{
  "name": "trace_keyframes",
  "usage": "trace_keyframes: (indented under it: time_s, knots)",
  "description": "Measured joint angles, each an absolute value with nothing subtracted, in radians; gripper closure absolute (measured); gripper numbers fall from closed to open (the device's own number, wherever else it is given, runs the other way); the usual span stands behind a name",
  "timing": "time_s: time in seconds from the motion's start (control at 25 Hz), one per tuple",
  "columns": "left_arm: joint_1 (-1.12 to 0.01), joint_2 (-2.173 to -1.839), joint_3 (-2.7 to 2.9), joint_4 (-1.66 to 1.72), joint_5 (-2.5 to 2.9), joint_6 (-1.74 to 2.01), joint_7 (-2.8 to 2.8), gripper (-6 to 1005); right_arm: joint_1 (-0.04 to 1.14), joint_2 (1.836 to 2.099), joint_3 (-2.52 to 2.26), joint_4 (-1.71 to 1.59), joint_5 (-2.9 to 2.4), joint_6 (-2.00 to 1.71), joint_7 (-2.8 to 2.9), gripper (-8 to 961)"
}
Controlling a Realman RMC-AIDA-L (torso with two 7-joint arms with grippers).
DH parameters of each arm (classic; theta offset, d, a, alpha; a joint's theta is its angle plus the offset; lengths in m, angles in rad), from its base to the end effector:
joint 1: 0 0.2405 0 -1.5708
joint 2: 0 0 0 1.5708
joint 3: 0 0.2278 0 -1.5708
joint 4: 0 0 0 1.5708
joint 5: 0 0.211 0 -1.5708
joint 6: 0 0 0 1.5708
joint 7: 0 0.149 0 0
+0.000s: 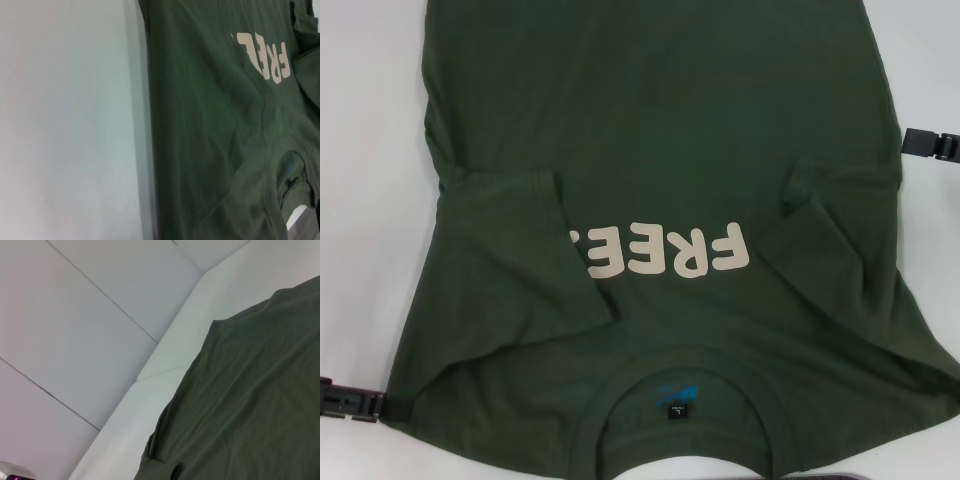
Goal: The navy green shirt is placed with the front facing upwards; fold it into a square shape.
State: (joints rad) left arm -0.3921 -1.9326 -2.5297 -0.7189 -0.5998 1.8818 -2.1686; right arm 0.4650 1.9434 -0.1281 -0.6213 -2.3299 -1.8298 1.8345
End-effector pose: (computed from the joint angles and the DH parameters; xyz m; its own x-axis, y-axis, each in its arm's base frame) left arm -0.3320 0.2212 0.0614 0.1976 0.9799 -0.0288 0.9785 -0.1954 0.0660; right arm 0.3092 0.2739 0.0914 0.3131 -0.7310 -0.6063 -0.8725 -0.4736 0.1204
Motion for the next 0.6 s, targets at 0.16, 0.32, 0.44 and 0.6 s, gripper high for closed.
trace_keyframes:
  time_s: [0.16,0.32,0.44,0.6]
  knots:
    - [-0.392,-1.935,-2.53,-0.722,-0.6,1.88,-2.169,100,0.466,1.943,-0.129,-0.621,-2.33,-1.83,1.834,252]
    - [-0.391,-1.934,-2.53,-0.722,-0.6,1.879,-2.169,100,0.467,1.943,-0.128,-0.621,-2.33,-1.83,1.834,252]
    - [-0.391,-1.932,-2.531,-0.722,-0.6,1.879,-2.169,100,0.469,1.943,-0.128,-0.621,-2.33,-1.83,1.834,252]
    - [-0.394,-1.928,-2.531,-0.722,-0.6,1.88,-2.17,100,0.472,1.943,-0.127,-0.621,-2.33,-1.83,1.834,252]
